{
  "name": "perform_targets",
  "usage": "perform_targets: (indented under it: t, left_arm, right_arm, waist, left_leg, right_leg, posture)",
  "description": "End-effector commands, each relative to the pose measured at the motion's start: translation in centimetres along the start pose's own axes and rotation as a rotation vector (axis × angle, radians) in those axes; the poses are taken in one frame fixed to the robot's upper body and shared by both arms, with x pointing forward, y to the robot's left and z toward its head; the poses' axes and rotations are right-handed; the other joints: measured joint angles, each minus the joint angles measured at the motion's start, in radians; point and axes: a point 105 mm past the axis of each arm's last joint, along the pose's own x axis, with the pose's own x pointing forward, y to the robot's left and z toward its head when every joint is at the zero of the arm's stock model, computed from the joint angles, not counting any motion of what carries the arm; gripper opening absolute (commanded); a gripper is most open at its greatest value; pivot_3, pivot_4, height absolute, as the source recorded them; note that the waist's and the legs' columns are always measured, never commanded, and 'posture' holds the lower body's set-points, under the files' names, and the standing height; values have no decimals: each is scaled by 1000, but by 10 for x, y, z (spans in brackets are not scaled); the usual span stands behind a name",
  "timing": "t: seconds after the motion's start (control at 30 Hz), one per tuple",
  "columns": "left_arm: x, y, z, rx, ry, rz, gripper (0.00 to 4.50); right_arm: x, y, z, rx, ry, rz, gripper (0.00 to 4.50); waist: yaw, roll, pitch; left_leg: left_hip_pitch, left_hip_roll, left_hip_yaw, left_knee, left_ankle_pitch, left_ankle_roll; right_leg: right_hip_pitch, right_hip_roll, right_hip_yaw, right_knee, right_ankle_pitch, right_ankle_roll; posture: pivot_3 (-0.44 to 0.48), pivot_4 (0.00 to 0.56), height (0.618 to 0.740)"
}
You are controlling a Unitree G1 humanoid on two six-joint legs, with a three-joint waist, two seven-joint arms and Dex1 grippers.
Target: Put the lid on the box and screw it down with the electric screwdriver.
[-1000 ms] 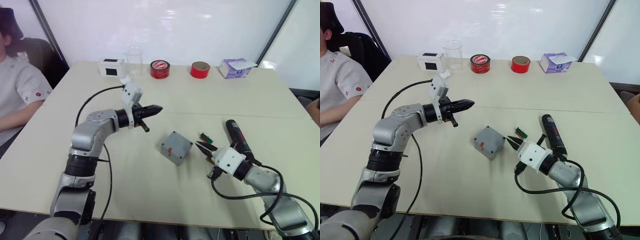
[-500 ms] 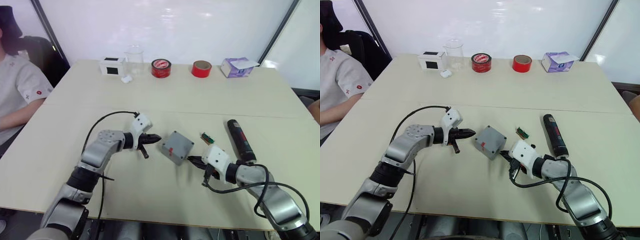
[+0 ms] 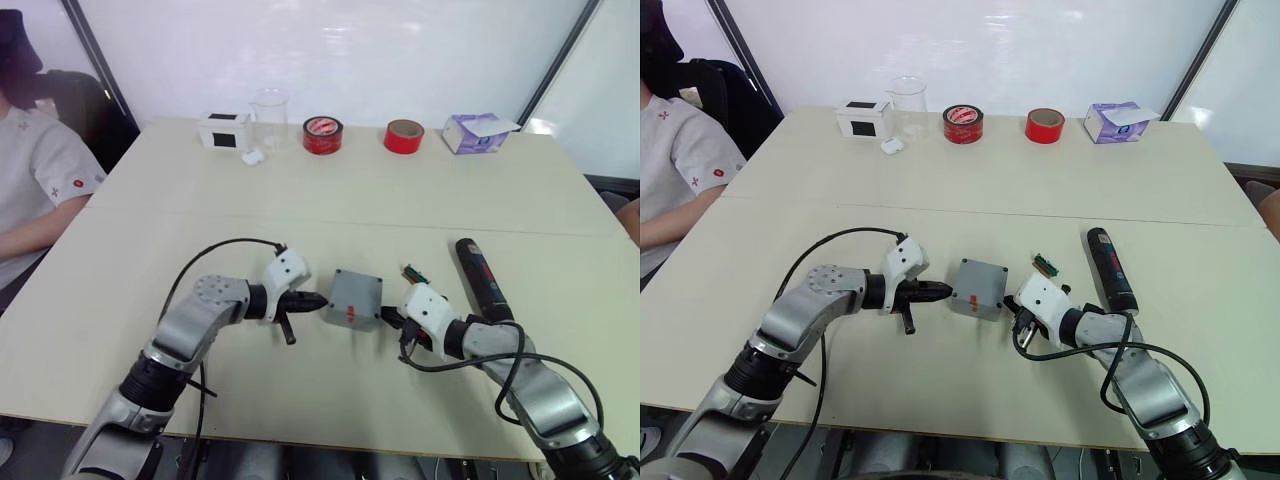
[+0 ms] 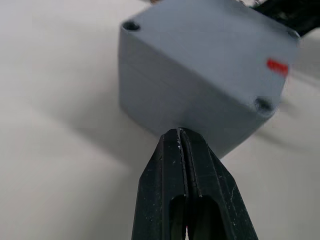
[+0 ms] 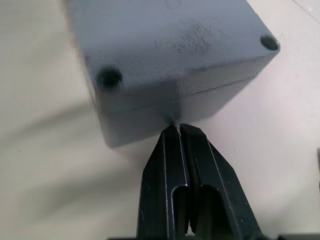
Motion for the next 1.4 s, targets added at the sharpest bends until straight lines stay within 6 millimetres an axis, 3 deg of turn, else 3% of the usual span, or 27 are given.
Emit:
perform_targets:
  t: [0.03, 0.23, 0.43, 0.53, 0.7, 0.87, 1.1, 1.23, 1.33, 1.4]
  left_arm:
    - [6, -16, 12, 23, -44, -73, 0]
    - [2, -12, 5, 41, 1, -53, 0]
    - [-11, 15, -4, 56, 75, 66, 0]
    - [-19, 32, 8, 19, 11, 140, 0]
    - [-30, 41, 33, -51, -121, 160, 0]
    - [-56, 59, 62, 77, -285, 346, 0]
    - [-63, 37, 83, 4, -285, 85, 0]
    - [-65, 18, 83, 45, -217, -33, 0]
    - [-66, -14, 75, 154, -105, -188, 0]
    - [-65, -26, 73, 213, -62, -240, 0]
  right_arm:
    - [3, 4, 20, -35, -76, 18, 41]
    - [3, 2, 20, -50, -74, 13, 41]
    - [-7, 0, 20, -19, -49, 2, 41]
    - [-15, 2, 24, 31, -57, 7, 41]
    - [-26, 4, 22, 51, -33, 4, 41]
    - [-47, -11, 27, 95, -41, -71, 41]
    - [-49, -7, 23, 112, -30, -46, 41]
    - [-52, -11, 23, 129, -40, -55, 41]
    - [-68, -21, 32, 244, -143, -70, 41]
    - [-81, -26, 24, 314, -167, -112, 41]
  waist:
    - [0, 0, 0]
    - [-1, 0, 0]
    - [-2, 0, 0]
    - [0, 0, 0]
    - [0, 0, 1]
    - [-1, 0, 1]
    - [0, 0, 2]
    - [-5, 0, 3]
    - [-4, 1, 5]
    - [1, 1, 5]
  left_leg:
    - [0, 0, 0, 0, 0, 0]
    - [0, 0, 0, 0, 0, 0]
    - [0, 0, 0, 0, 0, 0]
    - [0, 0, 0, 0, 0, 0]
    - [-1, 0, -1, 0, 0, 0]
    - [-1, 0, -1, 0, 0, 0]
    - [-1, 0, -1, 0, 0, 0]
    - [-1, -1, -1, 0, 0, 0]
    - [-1, 0, -1, 0, 0, 0]
    - [-2, 0, -1, 0, 0, 0]
  right_leg:
    - [0, 0, 0, 0, 0, 0]
    - [0, 0, 0, 0, 0, 0]
    - [-1, 0, 0, 0, 0, 0]
    - [-1, 0, 0, 0, 0, 0]
    - [-1, 0, 0, 0, 0, 0]
    - [-1, 0, 0, 0, 0, 1]
    - [-1, 0, -1, 0, 0, 0]
    - [-1, 0, -1, 0, 0, 0]
    - [-1, 0, -1, 0, 0, 1]
    - [-1, 0, -1, 0, 0, 0]
  posture:
    - [0, 150, 740]
    - [0, 150, 740]
    - [0, 150, 740]
    - [0, 150, 740]
    - [0, 150, 740]
    - [0, 150, 740]
    - [0, 150, 740]
    - [0, 150, 740]
    - [0, 150, 740]
    - [0, 150, 740]
